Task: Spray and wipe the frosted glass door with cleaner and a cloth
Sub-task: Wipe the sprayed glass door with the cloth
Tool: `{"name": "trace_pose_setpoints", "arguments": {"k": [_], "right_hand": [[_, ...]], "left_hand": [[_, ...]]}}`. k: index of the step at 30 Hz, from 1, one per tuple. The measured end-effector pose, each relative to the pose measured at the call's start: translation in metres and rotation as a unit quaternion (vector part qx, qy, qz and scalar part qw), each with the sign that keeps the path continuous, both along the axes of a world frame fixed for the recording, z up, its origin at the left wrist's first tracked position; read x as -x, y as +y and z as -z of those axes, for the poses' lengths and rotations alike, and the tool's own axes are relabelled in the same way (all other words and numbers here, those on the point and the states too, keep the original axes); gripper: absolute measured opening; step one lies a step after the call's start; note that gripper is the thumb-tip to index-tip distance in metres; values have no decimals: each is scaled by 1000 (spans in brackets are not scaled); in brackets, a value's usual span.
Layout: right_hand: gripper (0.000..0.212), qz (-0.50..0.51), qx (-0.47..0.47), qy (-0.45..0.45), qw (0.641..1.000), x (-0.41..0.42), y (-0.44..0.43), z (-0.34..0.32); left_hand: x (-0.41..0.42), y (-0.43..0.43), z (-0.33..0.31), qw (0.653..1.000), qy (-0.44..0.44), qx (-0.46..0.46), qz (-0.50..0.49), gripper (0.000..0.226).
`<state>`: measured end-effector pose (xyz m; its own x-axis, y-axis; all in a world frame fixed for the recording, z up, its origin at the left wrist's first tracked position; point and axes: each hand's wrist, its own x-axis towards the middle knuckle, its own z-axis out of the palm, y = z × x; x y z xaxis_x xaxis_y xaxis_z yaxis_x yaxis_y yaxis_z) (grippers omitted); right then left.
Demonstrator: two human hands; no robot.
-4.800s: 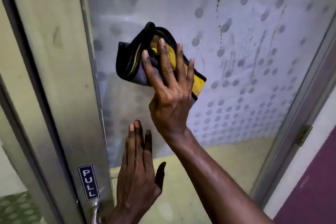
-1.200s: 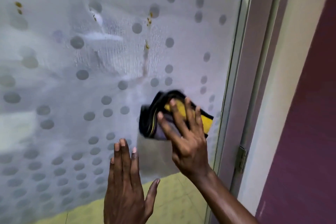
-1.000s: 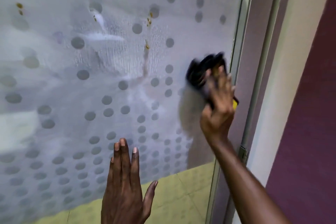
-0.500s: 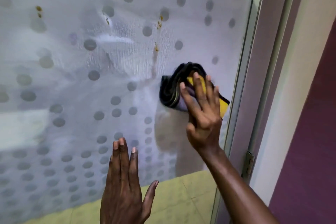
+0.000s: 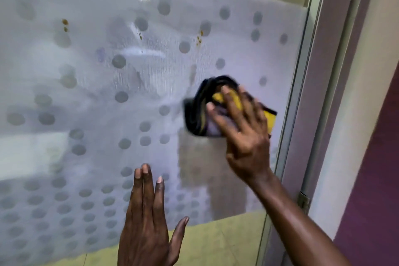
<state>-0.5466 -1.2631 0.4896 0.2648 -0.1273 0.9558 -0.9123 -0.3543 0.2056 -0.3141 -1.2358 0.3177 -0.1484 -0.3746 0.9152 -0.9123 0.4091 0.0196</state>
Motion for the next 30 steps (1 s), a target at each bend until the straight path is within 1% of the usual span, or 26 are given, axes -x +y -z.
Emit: {"name": "trace_pose_setpoints", "arguments": {"k": [1, 2, 4, 5, 6, 7, 8, 10, 11, 13, 14, 15, 16, 17, 19, 20, 21, 22, 24, 26, 28, 29, 30], "right_hand": [[82, -2, -2, -69, 998, 10, -1, -18], [85, -15, -2, -160, 987, 18, -4, -40], [87, -57, -3, -327, 943, 20, -7, -88], [86, -73, 1, -372, 925, 12, -8, -106], [85, -81, 5, -387, 919, 1, -9, -117], [86, -83, 6, -371, 925, -11, -9, -120], [87, -83, 2, -327, 941, -25, -7, -115], [86, -79, -13, -185, 979, -47, -2, -86], [85, -74, -23, -112, 991, -54, 1, -67], [84, -48, -33, -4, 998, -55, 8, -36], [84, -32, -33, 21, 999, -48, 11, -30], [86, -20, -32, 24, 999, -39, 13, -33], [88, -14, -33, -5, 999, -31, 13, -43], [90, -20, -37, -68, 997, -26, 12, -60], [89, -66, -49, -229, 970, -26, 9, -103], [87, -87, -47, -277, 956, -34, 7, -123], [86, -97, -41, -295, 950, -45, 6, -136], [85, -103, -35, -286, 952, -57, 5, -141], [84, -105, -29, -205, 973, -81, 6, -129], [81, -97, -25, -81, 992, -100, 8, -93], [79, -62, -23, 23, 998, -111, 11, -49], [79, -46, -18, 55, 997, -109, 13, -33], [79, -40, -17, 67, 997, -104, 14, -26]], "left_hand": [[-2, 0, -2, 1000, -5, 2, -5, 106], [-4, 0, -4, 1000, -13, 4, -11, 105], [-7, 1, -7, 999, -30, 4, -24, 104], [-8, 3, -9, 999, -34, 5, -29, 103], [-8, 4, -10, 999, -34, 6, -32, 102], [-8, 4, -12, 999, -33, 10, -34, 102], [-7, 5, -13, 999, -33, 14, -36, 101], [-7, 5, -15, 998, -36, 25, -45, 101], [-8, 5, -15, 998, -37, 29, -50, 101], [-13, 5, -16, 997, -35, 32, -56, 102], [-17, 5, -17, 997, -32, 33, -60, 103], [-22, 5, -17, 997, -26, 33, -63, 104], [-28, 5, -18, 997, -19, 32, -66, 106], [-34, 6, -19, 997, -15, 30, -66, 108], [-43, 6, -21, 998, -18, 24, -63, 110], [-47, 7, -21, 998, -24, 21, -62, 109], [-51, 8, -21, 997, -30, 20, -61, 109], [-53, 9, -20, 998, -32, 19, -57, 108], [-54, 11, -21, 999, -25, 18, -45, 108], [-56, 13, -23, 999, -15, 18, -38, 108], [-63, 16, -25, 999, -14, 18, -46, 108], [-69, 18, -25, 998, -14, 19, -55, 109], [-78, 20, -26, 998, -14, 20, -66, 111]]}}
